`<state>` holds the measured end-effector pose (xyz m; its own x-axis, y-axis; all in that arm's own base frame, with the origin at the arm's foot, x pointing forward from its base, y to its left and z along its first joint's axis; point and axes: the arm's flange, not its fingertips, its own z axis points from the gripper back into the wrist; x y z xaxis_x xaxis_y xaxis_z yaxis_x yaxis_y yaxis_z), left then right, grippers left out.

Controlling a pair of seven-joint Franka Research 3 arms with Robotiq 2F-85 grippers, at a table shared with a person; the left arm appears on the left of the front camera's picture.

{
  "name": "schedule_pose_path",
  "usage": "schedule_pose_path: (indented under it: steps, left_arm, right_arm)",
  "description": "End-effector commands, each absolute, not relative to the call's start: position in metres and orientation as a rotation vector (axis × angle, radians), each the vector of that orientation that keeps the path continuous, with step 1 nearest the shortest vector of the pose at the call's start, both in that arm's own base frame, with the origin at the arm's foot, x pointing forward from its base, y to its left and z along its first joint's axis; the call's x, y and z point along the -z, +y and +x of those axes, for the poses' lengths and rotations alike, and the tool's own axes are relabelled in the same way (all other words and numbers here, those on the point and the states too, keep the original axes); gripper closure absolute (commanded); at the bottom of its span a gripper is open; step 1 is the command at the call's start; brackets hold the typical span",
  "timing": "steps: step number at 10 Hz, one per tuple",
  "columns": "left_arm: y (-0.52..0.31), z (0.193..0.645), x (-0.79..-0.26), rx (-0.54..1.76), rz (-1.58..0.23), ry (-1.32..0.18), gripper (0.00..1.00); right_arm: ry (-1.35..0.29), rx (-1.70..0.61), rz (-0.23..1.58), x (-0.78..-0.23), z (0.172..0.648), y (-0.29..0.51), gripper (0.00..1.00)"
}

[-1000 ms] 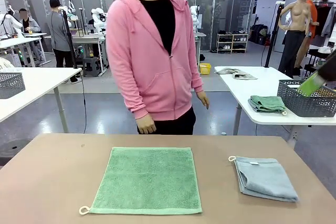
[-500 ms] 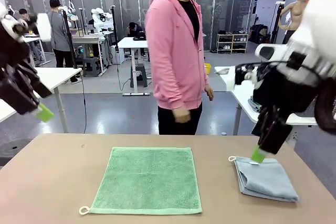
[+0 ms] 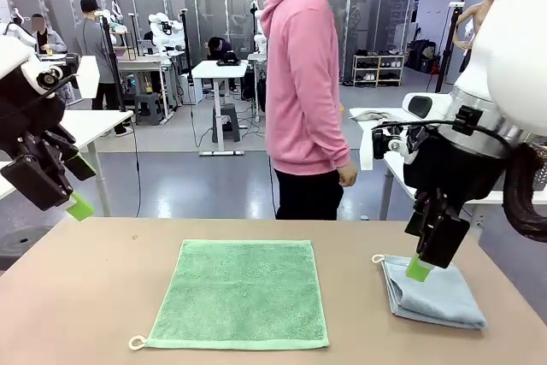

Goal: Fold the towels and place them in the basket.
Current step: When a person lays out a Towel with hook on the table, fold it in half twice.

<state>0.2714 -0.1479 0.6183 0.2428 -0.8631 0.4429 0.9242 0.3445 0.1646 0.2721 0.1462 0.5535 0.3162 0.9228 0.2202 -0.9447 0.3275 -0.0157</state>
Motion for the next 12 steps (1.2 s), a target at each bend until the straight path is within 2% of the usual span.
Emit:
schedule_pose_path:
  steps: [1, 2, 6, 12]
  left_arm:
    - [-0.148, 0.272, -0.617, 1.227, -0.141, -0.502, 0.00]
    - [-0.156, 0.288, -0.606, 1.288, -0.165, -0.433, 0.00]
    - [-0.164, 0.312, -0.532, 1.483, -0.167, -0.415, 0.00]
    - [-0.193, 0.336, -0.437, 1.521, -0.148, -0.243, 0.00]
  right_arm:
    - [-0.207, -1.235, 0.123, -0.555, 0.271, 0.147, 0.00]
    - [-0.203, -1.233, 0.124, -0.553, 0.272, 0.146, 0.00]
    - [-0.137, -1.403, 0.133, -0.488, 0.281, 0.178, 0.00]
    - [-0.093, -1.519, 0.107, -0.415, 0.298, 0.219, 0.00]
